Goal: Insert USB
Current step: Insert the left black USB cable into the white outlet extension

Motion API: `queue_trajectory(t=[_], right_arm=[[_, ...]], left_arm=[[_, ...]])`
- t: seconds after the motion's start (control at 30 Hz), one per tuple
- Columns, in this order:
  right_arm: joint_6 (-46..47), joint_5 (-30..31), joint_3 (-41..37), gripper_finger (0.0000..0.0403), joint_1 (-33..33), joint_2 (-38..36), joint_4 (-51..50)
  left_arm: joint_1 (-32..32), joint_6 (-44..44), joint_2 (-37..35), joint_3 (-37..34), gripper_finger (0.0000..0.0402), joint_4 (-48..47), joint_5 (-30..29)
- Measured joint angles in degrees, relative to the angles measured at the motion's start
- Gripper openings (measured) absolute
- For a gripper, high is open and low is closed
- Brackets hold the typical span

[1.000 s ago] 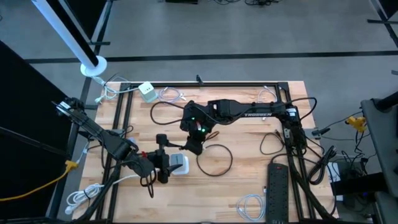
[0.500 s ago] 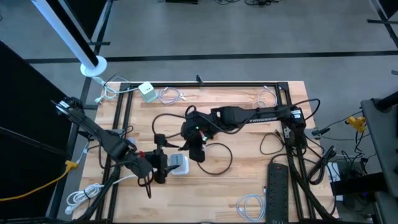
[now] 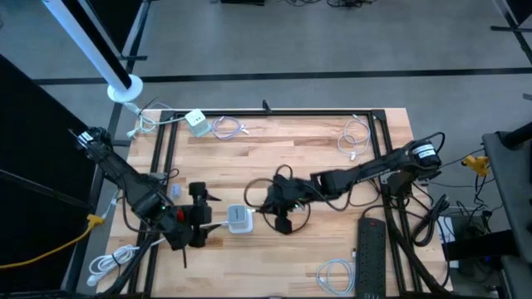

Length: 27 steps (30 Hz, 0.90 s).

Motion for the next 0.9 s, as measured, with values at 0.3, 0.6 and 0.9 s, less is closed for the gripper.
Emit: queue_trajectory(t=[0.3,0.6,0.9], right_arm=[[-2.1,5.5,-7.4,0.0018,3.1,8.3,11.5],[-4.0,8.1,-5.7,0.0018,3.1,16.4,17.4],[-4.6,8.9,-5.7,0.0018,2.4,18.0,20.9]], left_arm=[[-0.5,-3.2,1.7,-7.7,0.0351,4.5,4.2],[-0.5,-5.1,2.2,-19.4,0.0351,16.8,4.1],[-0.4,-6.3,2.2,-26.8,0.0351,29.6,3.9]])
